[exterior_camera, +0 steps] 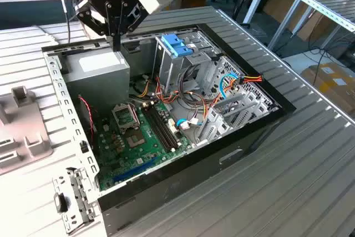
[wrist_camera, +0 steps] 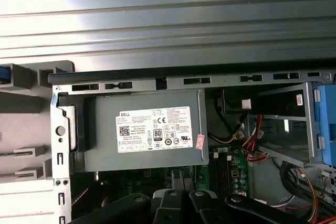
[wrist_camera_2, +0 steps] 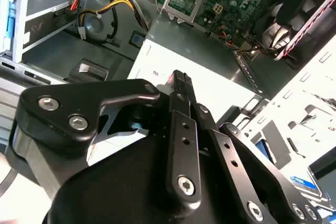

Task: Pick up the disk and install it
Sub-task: 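Reach for the disk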

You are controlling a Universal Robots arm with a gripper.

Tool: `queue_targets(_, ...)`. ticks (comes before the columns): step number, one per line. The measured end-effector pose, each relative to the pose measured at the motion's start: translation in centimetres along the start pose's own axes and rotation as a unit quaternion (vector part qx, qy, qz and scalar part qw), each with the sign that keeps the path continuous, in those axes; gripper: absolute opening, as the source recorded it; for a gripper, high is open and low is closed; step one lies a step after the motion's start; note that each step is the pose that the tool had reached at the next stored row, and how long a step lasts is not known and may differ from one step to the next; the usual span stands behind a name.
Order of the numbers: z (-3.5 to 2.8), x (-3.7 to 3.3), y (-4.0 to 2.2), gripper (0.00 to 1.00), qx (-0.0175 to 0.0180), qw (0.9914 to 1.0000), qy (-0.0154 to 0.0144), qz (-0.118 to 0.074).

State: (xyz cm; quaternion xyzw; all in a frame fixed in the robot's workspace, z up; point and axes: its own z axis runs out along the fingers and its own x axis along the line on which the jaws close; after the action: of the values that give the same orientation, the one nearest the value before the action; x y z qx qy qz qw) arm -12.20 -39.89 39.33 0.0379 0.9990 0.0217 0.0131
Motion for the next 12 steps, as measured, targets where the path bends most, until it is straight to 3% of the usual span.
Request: queue_targets(12, -0.01, 0.26, -0.02, 0.11, 0.0000, 1.00000, 0.0000, 0.000)
